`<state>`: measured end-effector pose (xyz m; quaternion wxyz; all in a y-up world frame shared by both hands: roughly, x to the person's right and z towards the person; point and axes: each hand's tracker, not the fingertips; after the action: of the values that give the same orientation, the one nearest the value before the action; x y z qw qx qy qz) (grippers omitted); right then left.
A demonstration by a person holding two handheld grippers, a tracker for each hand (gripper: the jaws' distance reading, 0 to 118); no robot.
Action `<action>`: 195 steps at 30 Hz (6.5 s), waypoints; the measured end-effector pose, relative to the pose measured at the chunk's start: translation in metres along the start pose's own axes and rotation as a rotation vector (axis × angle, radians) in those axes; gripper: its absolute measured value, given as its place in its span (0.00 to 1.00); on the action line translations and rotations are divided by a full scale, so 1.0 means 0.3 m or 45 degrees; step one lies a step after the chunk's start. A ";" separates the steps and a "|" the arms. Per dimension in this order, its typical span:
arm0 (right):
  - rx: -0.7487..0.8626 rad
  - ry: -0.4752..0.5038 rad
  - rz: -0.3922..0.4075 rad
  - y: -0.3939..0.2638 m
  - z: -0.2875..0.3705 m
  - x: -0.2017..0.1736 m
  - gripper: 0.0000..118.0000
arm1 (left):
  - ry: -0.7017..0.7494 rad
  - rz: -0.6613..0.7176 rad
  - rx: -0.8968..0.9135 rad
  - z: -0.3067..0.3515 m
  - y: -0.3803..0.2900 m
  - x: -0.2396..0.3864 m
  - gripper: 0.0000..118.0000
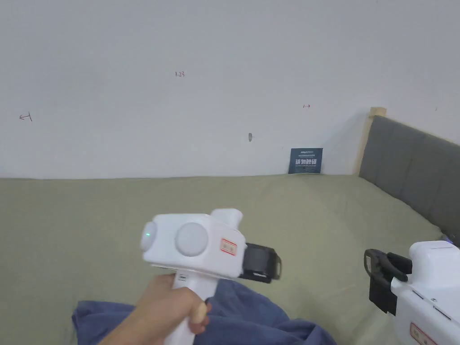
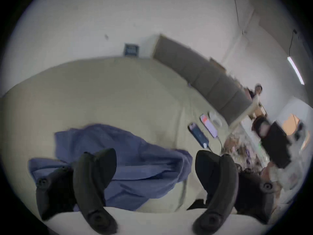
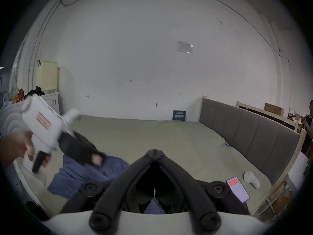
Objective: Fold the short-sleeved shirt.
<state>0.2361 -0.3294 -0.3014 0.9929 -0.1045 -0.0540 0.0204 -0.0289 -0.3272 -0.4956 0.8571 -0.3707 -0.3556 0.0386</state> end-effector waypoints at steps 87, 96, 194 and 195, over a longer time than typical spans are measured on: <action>-0.684 0.189 -0.100 -0.327 -0.385 -0.022 0.06 | 0.531 0.408 -0.049 0.083 -0.198 -0.841 0.03; -0.441 0.230 -0.143 -0.075 -0.436 -0.031 0.06 | 0.531 0.349 0.306 0.411 -0.051 -0.774 0.03; -0.379 0.138 -0.144 -0.225 0.095 -0.170 0.00 | 0.763 0.244 0.475 0.842 -0.848 -0.216 0.01; -0.374 0.125 -0.131 -0.246 0.099 -0.181 0.00 | 0.781 0.242 0.449 0.841 -0.852 -0.227 0.01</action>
<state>0.1810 -0.3981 -0.2625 0.9681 -0.2465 -0.0130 -0.0438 -0.2909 -0.3809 -0.2465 0.9672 -0.2430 -0.0340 0.0657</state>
